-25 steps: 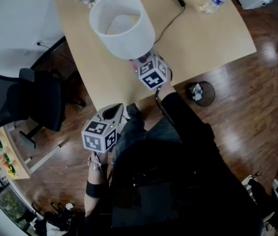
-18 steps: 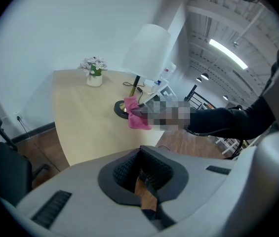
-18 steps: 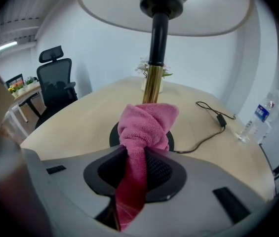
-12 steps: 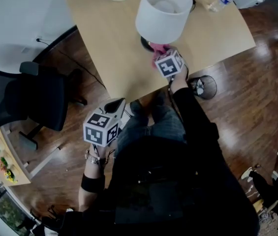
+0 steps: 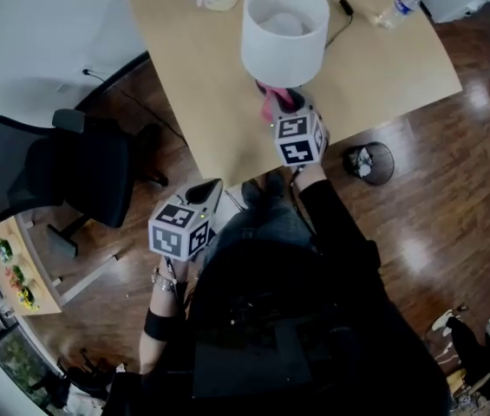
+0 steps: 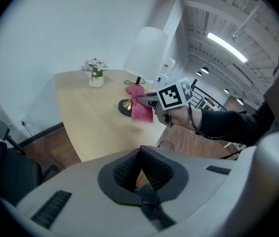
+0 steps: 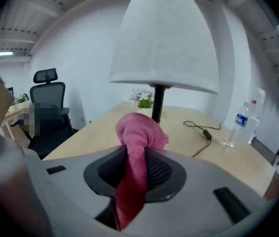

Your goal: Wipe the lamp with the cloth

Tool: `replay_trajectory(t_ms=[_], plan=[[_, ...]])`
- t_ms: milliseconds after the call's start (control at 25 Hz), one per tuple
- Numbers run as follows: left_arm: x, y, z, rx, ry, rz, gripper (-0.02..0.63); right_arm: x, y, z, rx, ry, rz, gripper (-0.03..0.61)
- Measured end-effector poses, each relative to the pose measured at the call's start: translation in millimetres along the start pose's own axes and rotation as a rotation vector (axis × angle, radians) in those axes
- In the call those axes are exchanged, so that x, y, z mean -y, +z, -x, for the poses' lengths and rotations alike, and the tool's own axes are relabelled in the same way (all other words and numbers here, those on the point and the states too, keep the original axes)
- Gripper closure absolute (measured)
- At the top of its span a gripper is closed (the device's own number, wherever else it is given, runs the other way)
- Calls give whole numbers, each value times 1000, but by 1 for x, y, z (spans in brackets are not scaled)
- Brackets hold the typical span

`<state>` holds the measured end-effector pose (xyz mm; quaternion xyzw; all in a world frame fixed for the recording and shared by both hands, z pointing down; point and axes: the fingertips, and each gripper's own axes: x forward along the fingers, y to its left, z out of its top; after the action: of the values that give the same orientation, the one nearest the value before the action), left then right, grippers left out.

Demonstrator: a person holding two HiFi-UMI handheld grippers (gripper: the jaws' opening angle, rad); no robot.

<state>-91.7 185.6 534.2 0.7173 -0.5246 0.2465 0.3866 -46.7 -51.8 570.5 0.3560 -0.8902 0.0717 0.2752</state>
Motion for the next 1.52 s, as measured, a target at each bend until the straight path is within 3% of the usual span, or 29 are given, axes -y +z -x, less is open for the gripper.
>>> replay_trajectory(t_ms=[240,480,800,1120,1280,1360,1440,1520], plan=[[-14,-5,3,-28,24,-1,621,-1,20,-26,78,-37,-28,483],[-48,12,0,-5,-48,-18,621,-5,21,-35,62,-115,-36,483],[-116,42,4,-31,-229,-163,621,-5,-11,-71,-159,-250,-184,483],[-187,40,27,-77,-337,-219,621,-17,-38,-81,-388,-365,-333,483],[-204,34,37,-95,-373,-245,621,-16,-46,-75,-432,-389,-394,483],[-211,35,36,-100,-379,-254,621,-22,-48,-73,-457,-351,-438,483],[-214,38,34,-99,-377,-257,621,-36,-39,-72,-416,-296,-472,483],[-212,44,31,-100,-371,-270,621,-45,-17,-67,-274,-289,-465,483]])
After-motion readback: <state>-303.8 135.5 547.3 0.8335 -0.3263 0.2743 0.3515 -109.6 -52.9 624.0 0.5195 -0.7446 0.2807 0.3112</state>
